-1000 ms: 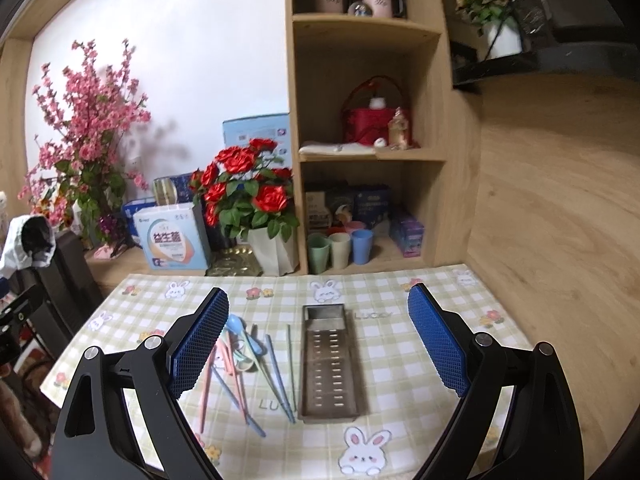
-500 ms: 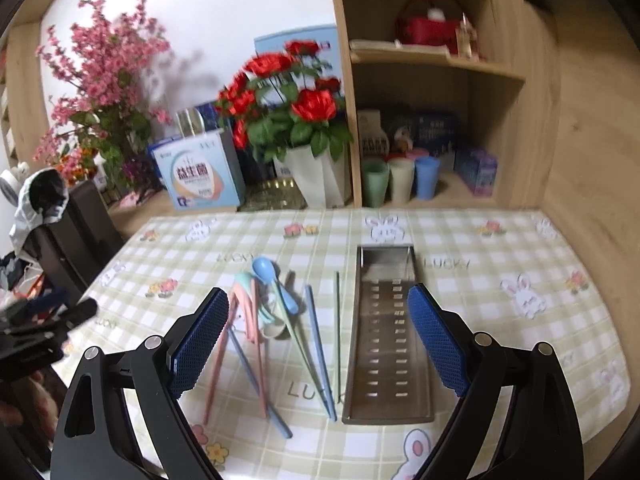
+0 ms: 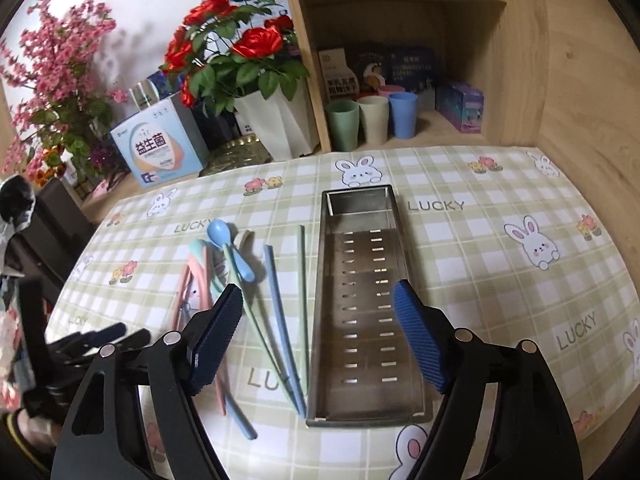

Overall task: Organize utensils
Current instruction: 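Reach the left tool to a pink chopstick and close on it, then grasp a second pink chopstick with the right tool while the left tool holds its pink chopstick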

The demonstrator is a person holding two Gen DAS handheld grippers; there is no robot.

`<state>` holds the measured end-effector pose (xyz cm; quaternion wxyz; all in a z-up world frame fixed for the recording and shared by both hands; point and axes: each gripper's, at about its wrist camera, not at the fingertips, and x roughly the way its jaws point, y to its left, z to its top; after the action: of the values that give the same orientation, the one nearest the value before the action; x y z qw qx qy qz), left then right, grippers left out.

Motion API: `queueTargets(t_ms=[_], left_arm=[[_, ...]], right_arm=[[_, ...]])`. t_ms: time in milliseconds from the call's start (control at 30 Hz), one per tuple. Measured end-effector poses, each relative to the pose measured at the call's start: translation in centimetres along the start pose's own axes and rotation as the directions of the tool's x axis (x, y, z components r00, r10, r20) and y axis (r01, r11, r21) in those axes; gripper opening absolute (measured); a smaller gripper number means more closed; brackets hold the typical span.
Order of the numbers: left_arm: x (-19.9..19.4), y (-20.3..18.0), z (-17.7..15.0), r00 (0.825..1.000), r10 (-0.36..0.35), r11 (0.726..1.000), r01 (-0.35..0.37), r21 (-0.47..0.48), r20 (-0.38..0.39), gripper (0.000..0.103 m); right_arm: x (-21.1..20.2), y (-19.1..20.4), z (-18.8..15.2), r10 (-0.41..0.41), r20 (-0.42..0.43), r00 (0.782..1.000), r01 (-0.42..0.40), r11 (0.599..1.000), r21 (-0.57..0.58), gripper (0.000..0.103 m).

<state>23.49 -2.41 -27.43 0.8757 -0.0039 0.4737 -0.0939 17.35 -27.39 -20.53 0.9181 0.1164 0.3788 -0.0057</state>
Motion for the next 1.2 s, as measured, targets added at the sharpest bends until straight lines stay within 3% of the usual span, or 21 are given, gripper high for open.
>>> queueTargets(t_ms=[300,800,900,933,967,1200], left_arm=[[3.5,-0.4,0.2,0.997,0.018,1.0,-0.018,0.006,-0.073,0.042],[4.3,-1.0,0.1,0.995,0.056,0.998,-0.052,0.047,-0.079,0.041],[4.2,-0.7,0.0,0.993,0.096,0.995,-0.094,0.039,-0.068,0.024],[4.1,-0.5,0.0,0.993,0.095,0.995,-0.093,0.03,-0.066,0.012],[4.0,-0.3,0.0,0.994,0.086,0.996,-0.085,0.019,-0.069,0.006],[3.4,0.9,-0.6,0.996,0.03,0.999,-0.033,-0.04,-0.086,0.006]], right_arm=[[1.9,-0.6,0.6,0.011,-0.03,0.999,-0.011,1.0,0.011,0.071],[3.1,-0.5,0.5,0.023,-0.056,0.998,-0.022,1.0,0.015,0.07],[3.2,-0.5,0.5,0.025,-0.059,0.998,-0.024,1.0,0.015,0.07],[3.2,-0.5,0.5,0.026,-0.06,0.998,-0.025,1.0,0.014,0.07],[3.2,-0.4,0.5,0.026,-0.061,0.998,-0.025,1.0,0.014,0.07],[3.0,-0.1,0.4,0.031,-0.066,0.997,-0.031,1.0,-0.001,0.066]])
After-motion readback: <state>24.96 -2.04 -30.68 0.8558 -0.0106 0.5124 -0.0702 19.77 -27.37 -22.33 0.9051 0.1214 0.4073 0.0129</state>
